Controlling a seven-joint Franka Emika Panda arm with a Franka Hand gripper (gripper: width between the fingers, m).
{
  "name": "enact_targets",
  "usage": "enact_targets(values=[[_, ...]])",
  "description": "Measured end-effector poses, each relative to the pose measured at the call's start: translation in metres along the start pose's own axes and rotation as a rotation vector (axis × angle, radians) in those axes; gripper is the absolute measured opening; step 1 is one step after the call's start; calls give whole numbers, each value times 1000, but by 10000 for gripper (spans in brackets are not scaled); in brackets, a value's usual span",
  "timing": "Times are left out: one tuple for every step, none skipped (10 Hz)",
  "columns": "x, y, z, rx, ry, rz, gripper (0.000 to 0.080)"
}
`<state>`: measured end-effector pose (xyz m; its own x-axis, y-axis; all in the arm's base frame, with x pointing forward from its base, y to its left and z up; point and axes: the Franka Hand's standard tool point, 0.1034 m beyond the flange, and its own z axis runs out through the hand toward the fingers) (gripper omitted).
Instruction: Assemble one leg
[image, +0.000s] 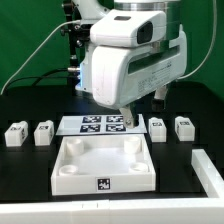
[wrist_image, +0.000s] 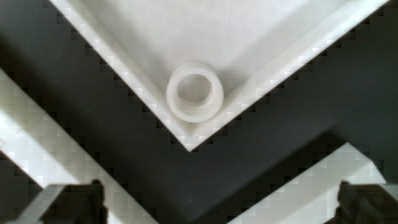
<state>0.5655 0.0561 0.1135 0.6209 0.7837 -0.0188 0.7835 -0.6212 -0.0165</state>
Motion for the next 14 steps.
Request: enact_targets(values=[[0, 0, 0, 0, 0, 0, 650], [0, 0, 0, 0, 0, 0, 650], [0, 0, 0, 0, 0, 0, 650], [0, 0, 0, 0, 0, 0, 650], [0, 0, 0, 0, 0, -3, 650], [0, 0, 0, 0, 0, -45, 650], [0, 0, 0, 1, 0, -41, 650], [-1, -1, 1, 1, -1, -44, 650], [-17, -9, 8, -9, 0, -238, 650], [-52, -24, 16, 9, -18, -487, 650], [-69, -25, 17, 20, -23, -582, 650], [-76, -20, 18, 21, -21, -717, 650], [-82, -16, 19, 25, -19, -838, 650], [-82, -16, 19, 25, -19, -839, 650]])
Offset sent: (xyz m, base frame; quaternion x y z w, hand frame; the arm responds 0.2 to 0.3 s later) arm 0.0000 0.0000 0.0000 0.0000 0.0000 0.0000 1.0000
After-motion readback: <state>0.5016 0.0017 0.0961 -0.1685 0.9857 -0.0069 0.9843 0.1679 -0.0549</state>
